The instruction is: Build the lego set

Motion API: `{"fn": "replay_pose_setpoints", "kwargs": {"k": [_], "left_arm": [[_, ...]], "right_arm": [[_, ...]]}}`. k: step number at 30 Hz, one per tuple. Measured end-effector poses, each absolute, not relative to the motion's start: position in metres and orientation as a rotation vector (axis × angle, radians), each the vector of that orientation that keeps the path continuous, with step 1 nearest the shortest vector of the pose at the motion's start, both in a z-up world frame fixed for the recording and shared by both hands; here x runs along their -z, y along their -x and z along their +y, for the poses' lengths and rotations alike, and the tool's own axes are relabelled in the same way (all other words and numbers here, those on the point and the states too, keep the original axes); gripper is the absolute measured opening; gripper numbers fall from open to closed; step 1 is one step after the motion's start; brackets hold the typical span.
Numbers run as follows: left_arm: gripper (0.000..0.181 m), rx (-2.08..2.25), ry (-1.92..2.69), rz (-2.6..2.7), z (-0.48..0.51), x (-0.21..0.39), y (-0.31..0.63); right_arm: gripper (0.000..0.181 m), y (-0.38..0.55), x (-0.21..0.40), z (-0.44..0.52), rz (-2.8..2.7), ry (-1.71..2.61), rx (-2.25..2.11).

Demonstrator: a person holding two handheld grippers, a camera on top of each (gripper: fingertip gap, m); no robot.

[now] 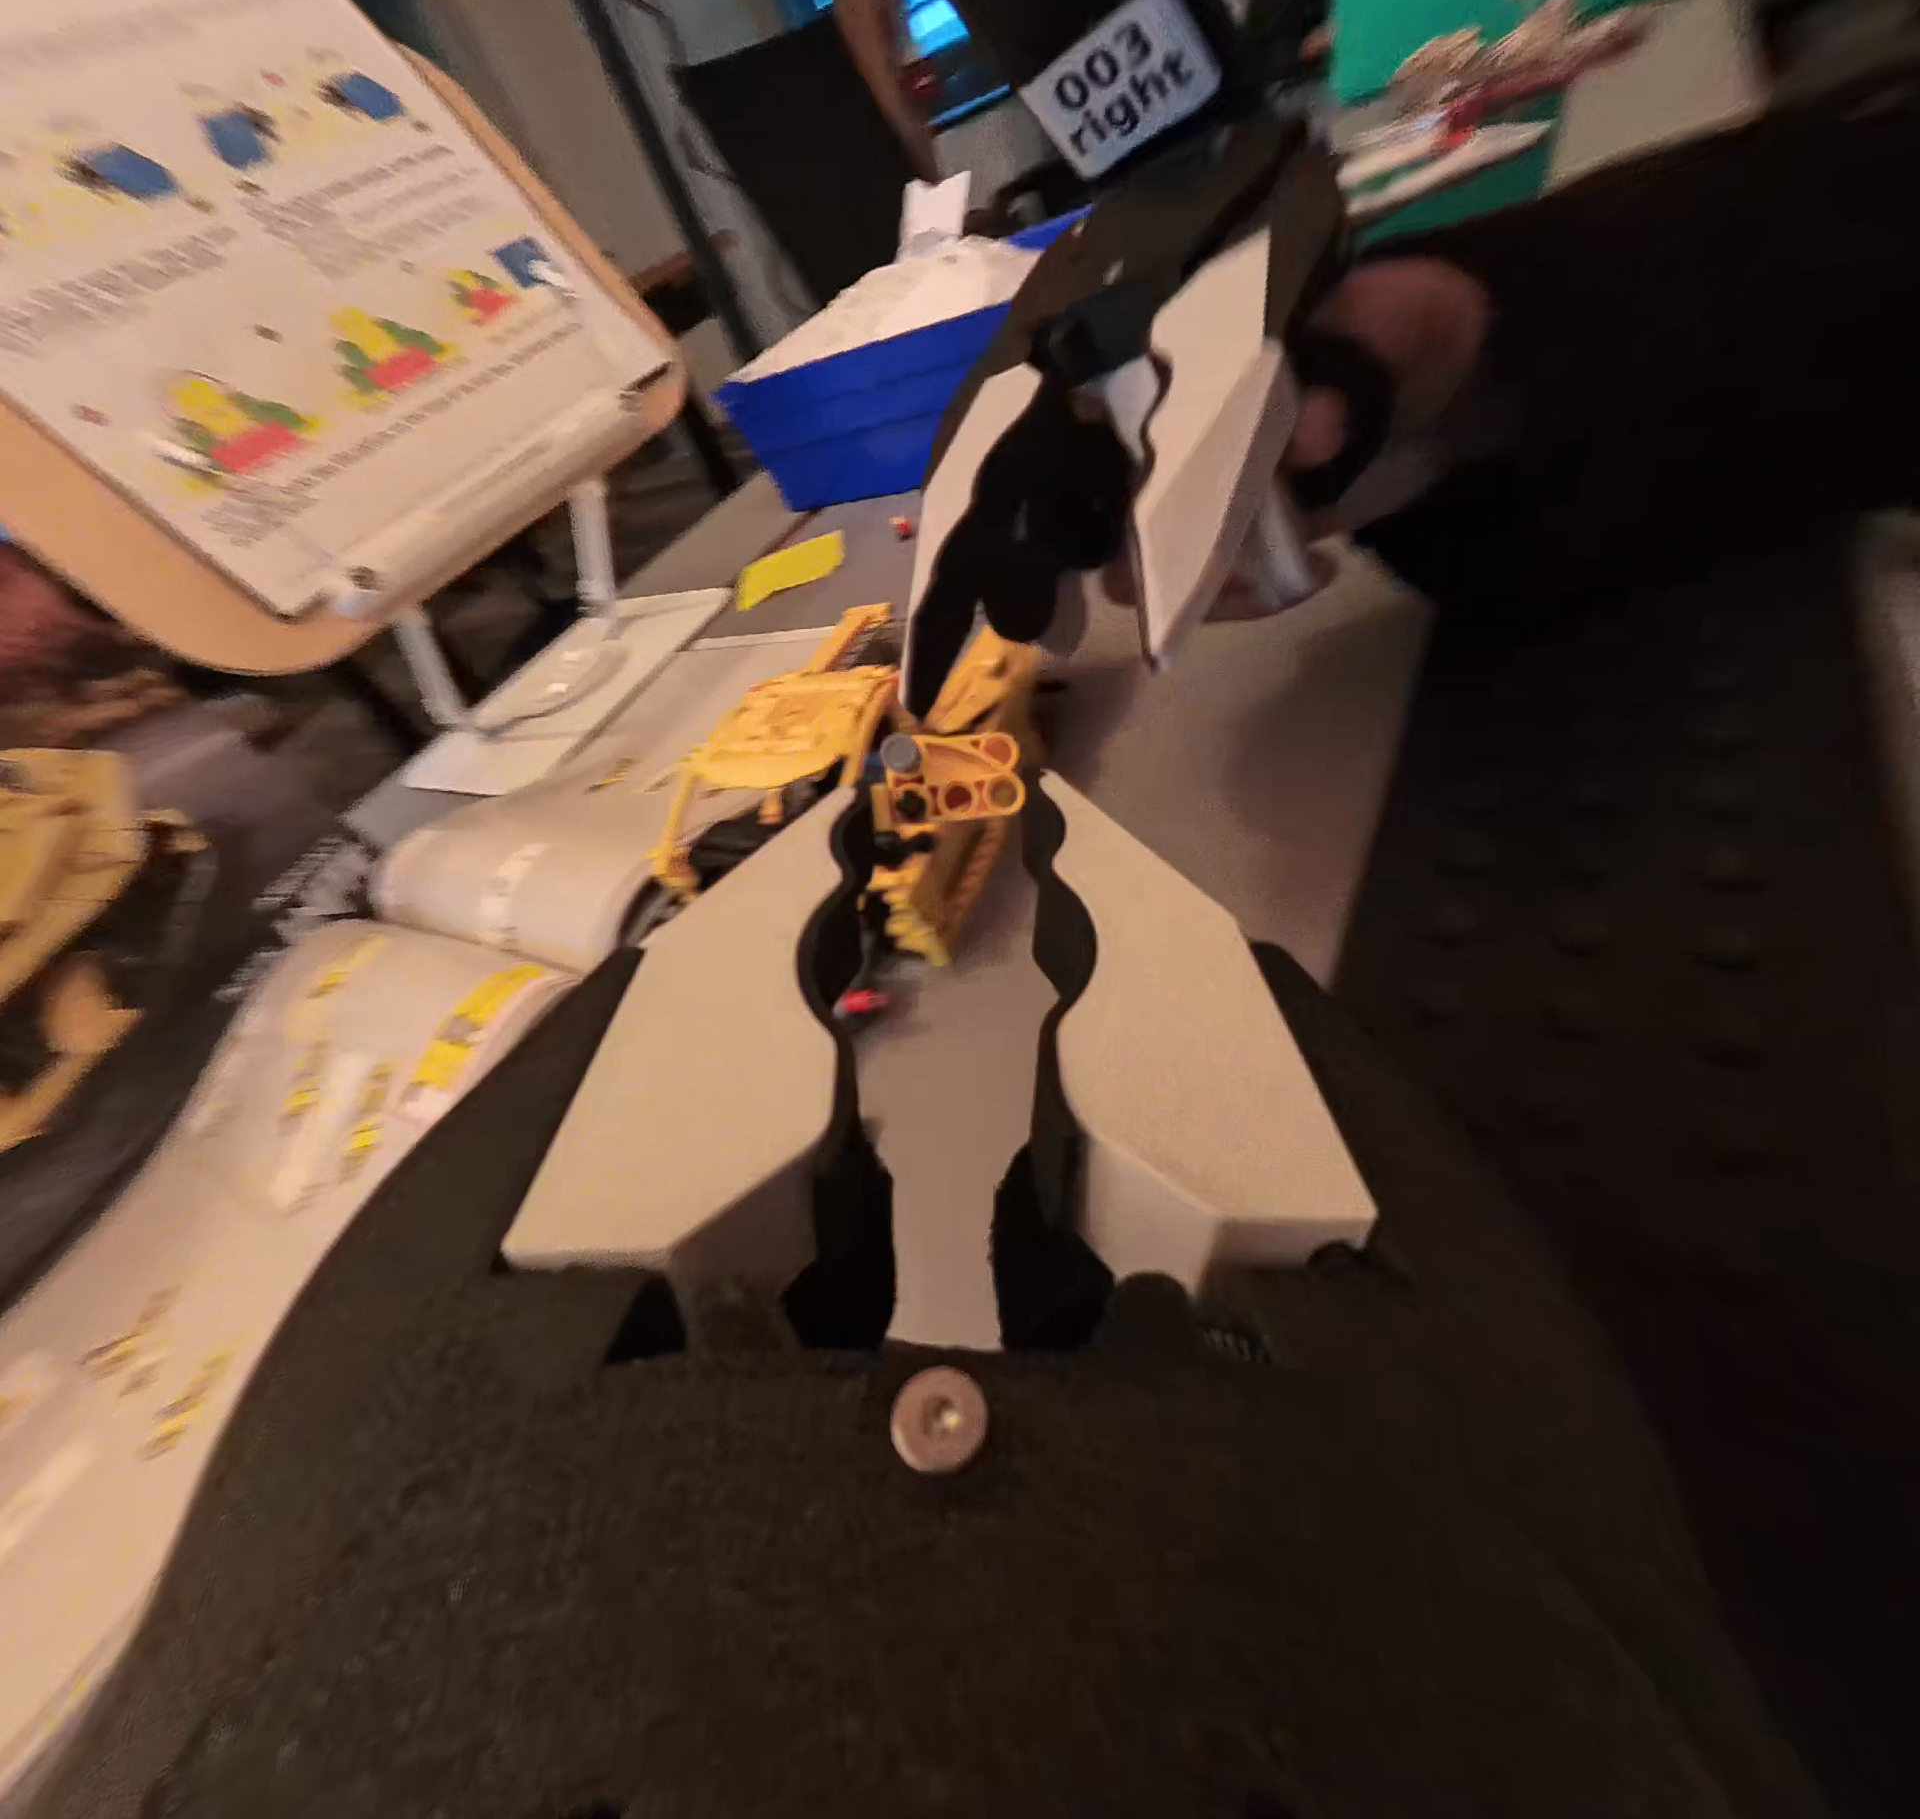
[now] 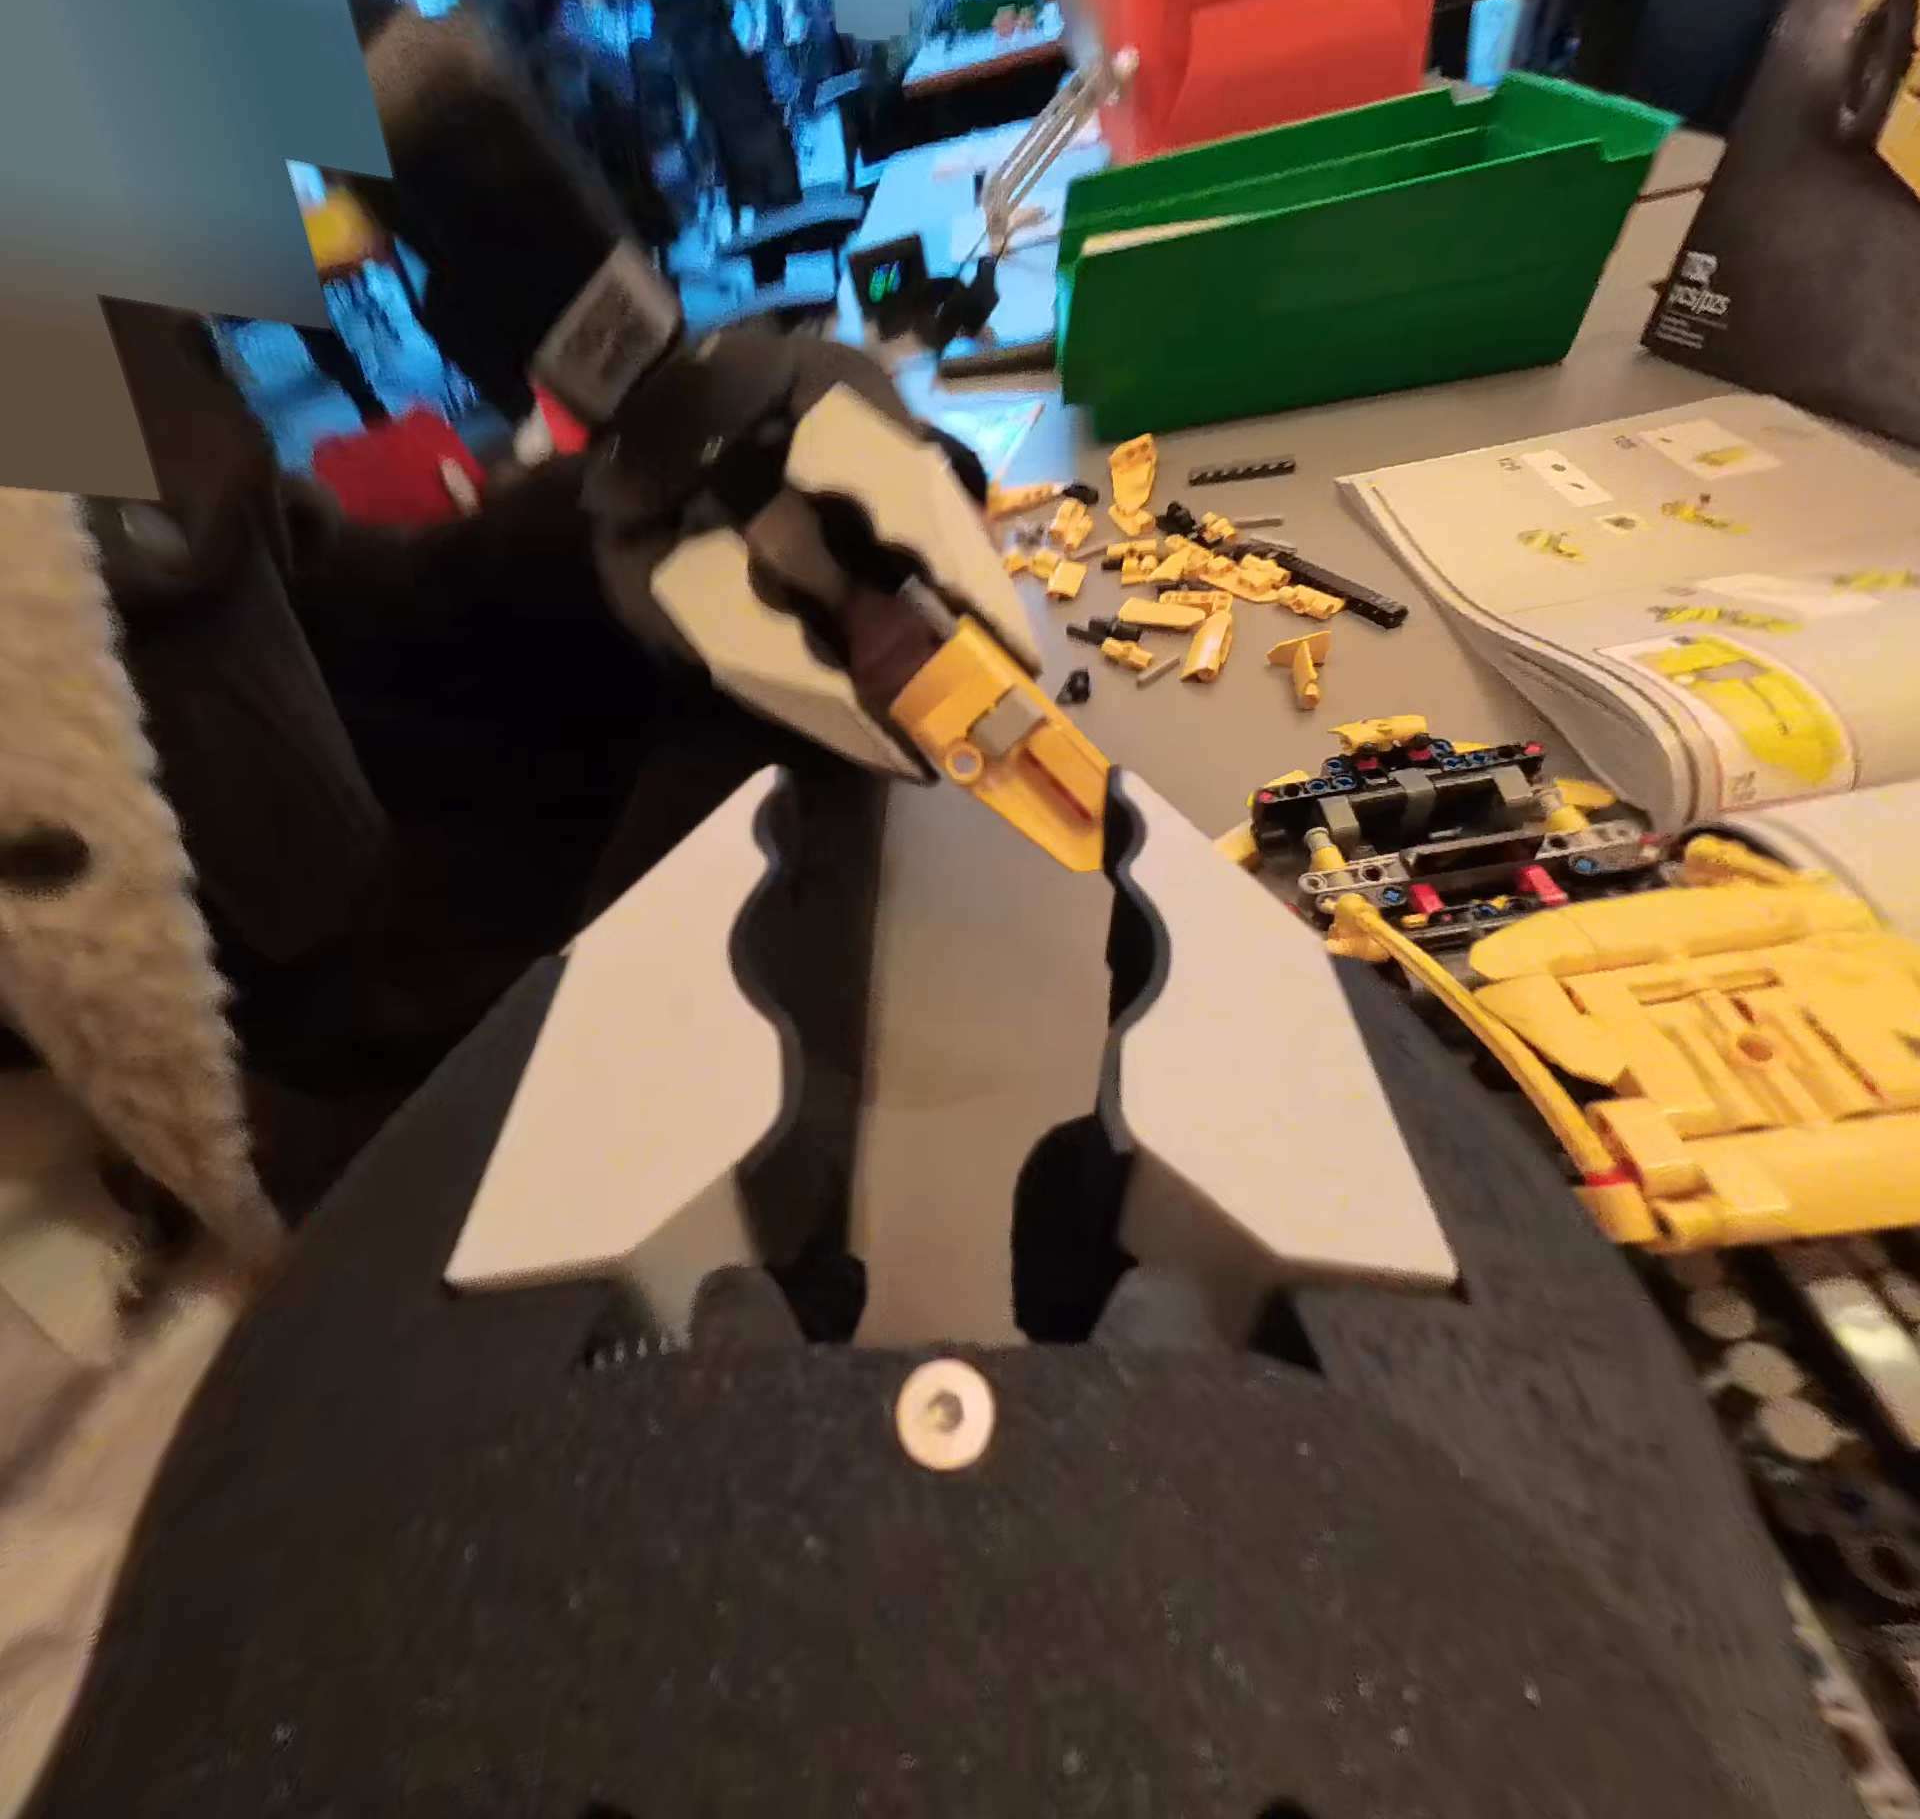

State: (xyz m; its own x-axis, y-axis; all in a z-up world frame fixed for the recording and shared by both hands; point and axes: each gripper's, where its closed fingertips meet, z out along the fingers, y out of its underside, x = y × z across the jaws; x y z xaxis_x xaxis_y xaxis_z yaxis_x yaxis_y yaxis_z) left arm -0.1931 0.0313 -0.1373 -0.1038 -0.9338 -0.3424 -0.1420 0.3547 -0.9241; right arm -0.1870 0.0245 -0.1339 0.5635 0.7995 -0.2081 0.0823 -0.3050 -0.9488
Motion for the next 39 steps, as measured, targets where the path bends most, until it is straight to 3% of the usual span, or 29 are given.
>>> {"fn": "replay_pose_setpoints", "kwargs": {"k": [2,9,11,24,28,30,34,36,39], "left_arm": [[0.027,0.741,0.977,1.512,0.038,0.139,0.190],[0.028,0.280,0.825,1.484,0.046,0.140,0.181],[0.028,0.245,0.790,1.479,0.044,0.139,0.180],[0.028,0.216,0.758,1.446,0.040,0.133,0.181],[0.023,0.505,0.953,1.485,0.048,0.148,0.188],[0.022,0.851,1.190,1.358,0.061,0.138,0.195],[0.043,1.857,1.410,1.009,0.066,0.099,0.205],[0.054,2.113,1.367,0.963,0.054,0.088,0.209],[0.054,2.279,1.313,1.011,0.034,0.081,0.212]], "right_arm": [[0.067,0.192,0.129,0.032,-0.591,1.783,-0.979],[0.050,0.201,0.130,0.047,-0.378,1.835,-1.073],[0.039,0.197,0.131,0.048,-0.385,1.843,-1.030],[0.038,0.197,0.127,0.045,-0.503,1.805,-0.910],[0.038,0.181,0.138,0.051,-0.625,1.837,-0.585],[0.038,0.182,0.134,0.047,-0.767,1.760,-0.401],[0.038,0.199,0.124,0.039,-0.972,1.570,-0.124],[0.038,0.209,0.114,0.030,-1.025,1.468,-0.104],[0.039,0.219,0.093,0.017,-1.034,1.320,-0.126]]}}
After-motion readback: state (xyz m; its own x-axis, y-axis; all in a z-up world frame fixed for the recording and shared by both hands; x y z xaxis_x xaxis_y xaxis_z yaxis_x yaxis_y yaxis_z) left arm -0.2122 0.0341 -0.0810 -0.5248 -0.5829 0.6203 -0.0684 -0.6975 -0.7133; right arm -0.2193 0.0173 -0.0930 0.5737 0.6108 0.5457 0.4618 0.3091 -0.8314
